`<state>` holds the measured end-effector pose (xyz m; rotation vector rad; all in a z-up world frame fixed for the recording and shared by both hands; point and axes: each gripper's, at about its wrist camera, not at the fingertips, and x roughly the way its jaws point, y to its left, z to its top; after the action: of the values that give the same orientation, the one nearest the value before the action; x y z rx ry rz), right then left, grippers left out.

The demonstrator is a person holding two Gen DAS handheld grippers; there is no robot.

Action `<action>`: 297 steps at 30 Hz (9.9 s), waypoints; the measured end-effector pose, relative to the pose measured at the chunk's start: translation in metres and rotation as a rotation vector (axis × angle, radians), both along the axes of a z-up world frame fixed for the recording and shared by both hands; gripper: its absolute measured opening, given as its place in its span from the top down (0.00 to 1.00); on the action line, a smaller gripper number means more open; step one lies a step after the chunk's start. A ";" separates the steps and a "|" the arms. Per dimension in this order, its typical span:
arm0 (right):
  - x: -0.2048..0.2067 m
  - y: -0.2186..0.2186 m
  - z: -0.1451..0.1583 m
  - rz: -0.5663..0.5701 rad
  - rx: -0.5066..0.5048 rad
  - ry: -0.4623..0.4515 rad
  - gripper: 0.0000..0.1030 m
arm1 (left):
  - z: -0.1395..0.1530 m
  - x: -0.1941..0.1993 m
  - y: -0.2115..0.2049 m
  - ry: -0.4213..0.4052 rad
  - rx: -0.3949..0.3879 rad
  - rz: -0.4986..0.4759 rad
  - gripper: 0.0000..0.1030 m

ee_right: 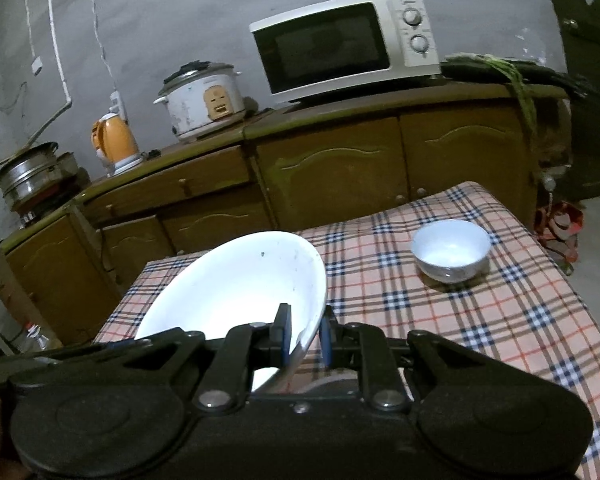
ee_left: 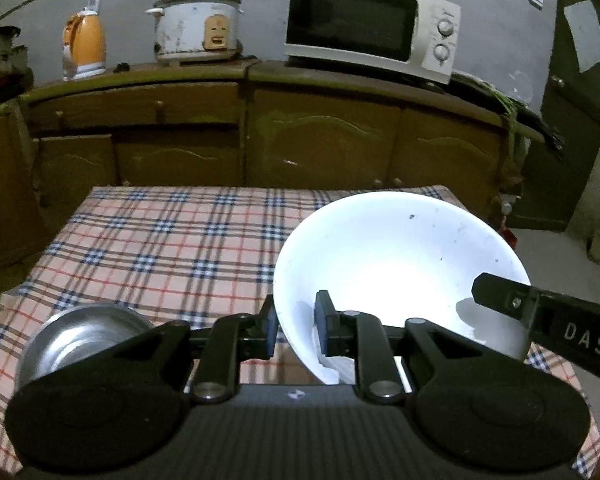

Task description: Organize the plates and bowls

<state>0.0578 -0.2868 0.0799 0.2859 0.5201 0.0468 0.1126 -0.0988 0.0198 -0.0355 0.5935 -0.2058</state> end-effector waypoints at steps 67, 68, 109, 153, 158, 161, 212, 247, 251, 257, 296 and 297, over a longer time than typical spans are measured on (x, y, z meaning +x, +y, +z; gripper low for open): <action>-0.020 -0.018 -0.116 -0.068 -0.249 0.193 0.68 | -0.090 -0.009 -0.025 0.090 0.072 -0.143 0.74; -0.021 -0.019 -0.114 -0.082 -0.260 0.182 0.61 | -0.088 -0.009 -0.024 0.087 0.067 -0.140 0.73; 0.101 -0.189 -0.063 -0.247 -0.038 0.059 0.47 | -0.028 0.146 -0.116 0.038 0.082 -0.224 0.26; 0.150 -0.186 -0.091 -0.212 0.059 0.145 0.81 | -0.043 0.163 -0.180 0.130 0.043 -0.307 0.84; 0.111 -0.170 -0.063 -0.199 0.049 0.103 0.81 | -0.022 0.124 -0.170 0.084 0.052 -0.301 0.84; 0.088 -0.159 -0.049 -0.192 0.040 0.082 0.81 | -0.011 0.101 -0.163 0.061 0.050 -0.291 0.84; -0.024 -0.031 -0.055 -0.061 0.013 0.122 0.81 | -0.029 -0.019 -0.061 0.039 0.078 -0.178 0.83; -0.008 -0.026 -0.119 -0.050 -0.022 0.263 0.80 | -0.086 -0.007 -0.062 0.121 0.122 -0.211 0.82; -0.009 -0.028 -0.120 -0.041 -0.011 0.264 0.79 | -0.087 -0.007 -0.060 0.126 0.103 -0.212 0.81; -0.011 -0.031 -0.120 -0.029 0.000 0.265 0.77 | -0.090 -0.007 -0.057 0.125 0.072 -0.220 0.80; -0.016 -0.048 -0.101 -0.045 -0.013 0.211 0.42 | -0.079 -0.008 -0.059 0.097 0.068 -0.253 0.30; -0.017 -0.049 -0.101 -0.047 -0.008 0.201 0.42 | -0.077 -0.010 -0.059 0.083 0.080 -0.232 0.23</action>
<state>0.0404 -0.3355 -0.0208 0.2964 0.7131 -0.0296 0.1026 -0.1574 -0.0576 0.1030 0.6883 -0.4073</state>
